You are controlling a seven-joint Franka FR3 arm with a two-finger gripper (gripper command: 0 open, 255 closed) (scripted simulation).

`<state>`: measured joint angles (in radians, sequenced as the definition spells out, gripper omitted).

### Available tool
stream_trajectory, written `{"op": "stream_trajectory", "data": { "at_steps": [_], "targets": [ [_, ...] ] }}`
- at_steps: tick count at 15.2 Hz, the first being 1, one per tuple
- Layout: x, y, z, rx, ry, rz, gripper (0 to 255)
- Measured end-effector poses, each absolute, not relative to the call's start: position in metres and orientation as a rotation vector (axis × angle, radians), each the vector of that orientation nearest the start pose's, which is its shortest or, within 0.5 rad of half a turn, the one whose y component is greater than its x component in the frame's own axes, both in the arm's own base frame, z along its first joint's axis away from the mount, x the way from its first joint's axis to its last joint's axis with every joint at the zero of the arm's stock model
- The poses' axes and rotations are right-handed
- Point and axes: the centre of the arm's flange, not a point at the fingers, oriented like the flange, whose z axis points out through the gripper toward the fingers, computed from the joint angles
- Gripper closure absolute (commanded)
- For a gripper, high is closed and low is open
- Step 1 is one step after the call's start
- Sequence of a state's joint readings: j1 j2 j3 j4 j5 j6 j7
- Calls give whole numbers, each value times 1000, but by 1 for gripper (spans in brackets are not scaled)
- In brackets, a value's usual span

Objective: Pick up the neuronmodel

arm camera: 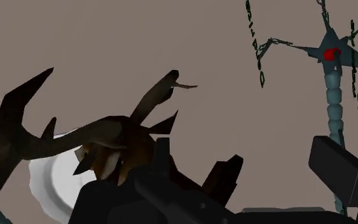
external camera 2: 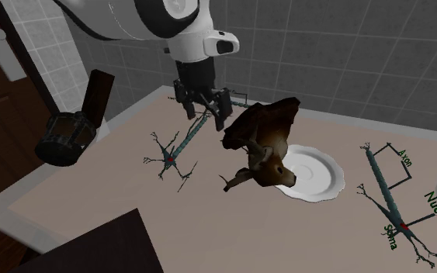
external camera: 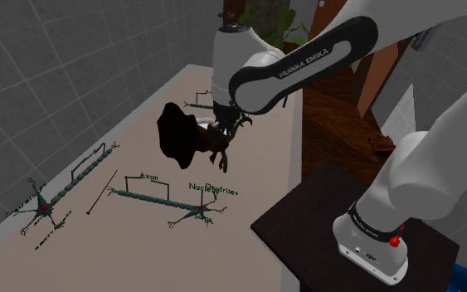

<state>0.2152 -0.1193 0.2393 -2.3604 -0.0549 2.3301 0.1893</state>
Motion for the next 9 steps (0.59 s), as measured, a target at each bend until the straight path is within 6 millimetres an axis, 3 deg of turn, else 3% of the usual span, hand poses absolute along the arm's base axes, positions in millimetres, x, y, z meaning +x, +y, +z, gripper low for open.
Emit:
{"op": "stream_trajectory", "data": {
  "at_steps": [9],
  "targets": [
    [460, 307, 310, -3099, -716, -181, 0]
  ]
}}
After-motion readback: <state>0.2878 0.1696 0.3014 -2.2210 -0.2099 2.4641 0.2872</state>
